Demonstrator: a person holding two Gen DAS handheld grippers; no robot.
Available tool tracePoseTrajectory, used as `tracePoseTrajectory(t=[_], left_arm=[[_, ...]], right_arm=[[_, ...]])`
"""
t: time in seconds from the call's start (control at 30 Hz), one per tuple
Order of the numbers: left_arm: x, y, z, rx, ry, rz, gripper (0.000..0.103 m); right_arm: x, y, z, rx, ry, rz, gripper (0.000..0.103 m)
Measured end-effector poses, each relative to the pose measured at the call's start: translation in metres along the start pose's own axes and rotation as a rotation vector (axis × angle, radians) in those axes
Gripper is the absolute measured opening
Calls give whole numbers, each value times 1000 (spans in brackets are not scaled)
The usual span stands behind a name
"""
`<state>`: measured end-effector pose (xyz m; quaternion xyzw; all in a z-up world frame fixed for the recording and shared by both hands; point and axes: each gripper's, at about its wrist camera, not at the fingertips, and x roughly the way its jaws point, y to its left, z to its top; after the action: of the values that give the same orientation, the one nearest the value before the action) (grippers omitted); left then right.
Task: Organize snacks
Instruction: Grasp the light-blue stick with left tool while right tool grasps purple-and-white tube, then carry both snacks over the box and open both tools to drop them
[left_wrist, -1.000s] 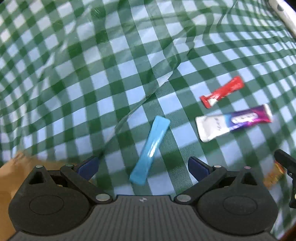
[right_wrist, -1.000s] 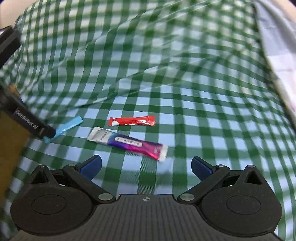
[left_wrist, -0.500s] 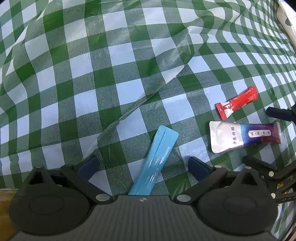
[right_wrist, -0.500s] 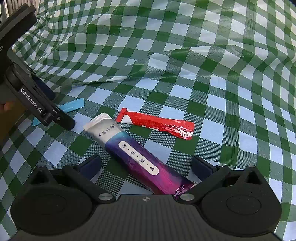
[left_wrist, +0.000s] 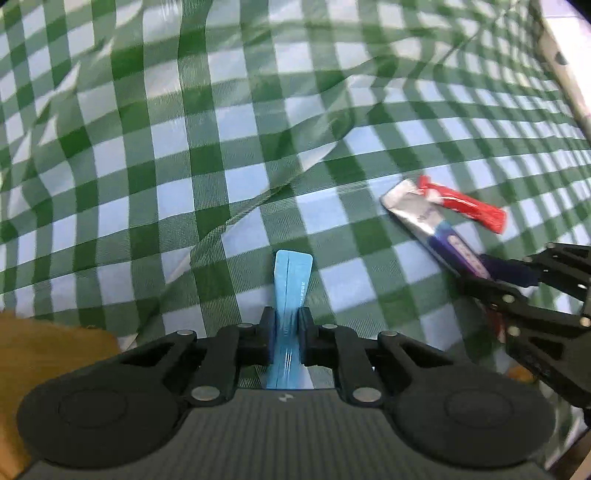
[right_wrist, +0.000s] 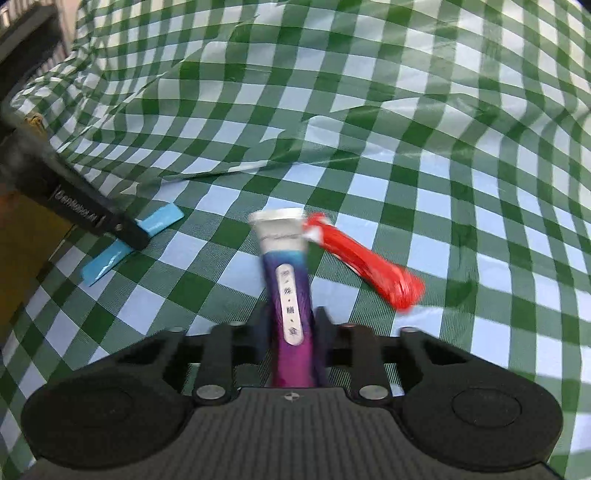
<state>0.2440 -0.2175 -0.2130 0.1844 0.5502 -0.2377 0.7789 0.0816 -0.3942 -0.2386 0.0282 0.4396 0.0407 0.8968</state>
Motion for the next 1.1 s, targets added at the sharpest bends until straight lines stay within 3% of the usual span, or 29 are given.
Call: tracePoseTrajectory(t=[0.23, 0.43, 0.83, 1.0, 1.1], left_arm=[[-87, -17, -34, 28, -121, -19, 13], [-169, -23, -81, 5, -209, -31, 13], [-298, 22, -227, -104, -285, 111, 13], [-327, 43, -298, -147, -259, 197, 14], [-340, 52, -337, -172, -265, 210, 14]], right_arm=[[-52, 24, -1, 73, -106, -22, 19], [-130, 60, 0, 150, -252, -25, 19], [-275, 188, -48, 257, -449, 74, 19], [-305, 250, -77, 259, -452, 162, 19], [-317, 285, -92, 226, -424, 203, 19]])
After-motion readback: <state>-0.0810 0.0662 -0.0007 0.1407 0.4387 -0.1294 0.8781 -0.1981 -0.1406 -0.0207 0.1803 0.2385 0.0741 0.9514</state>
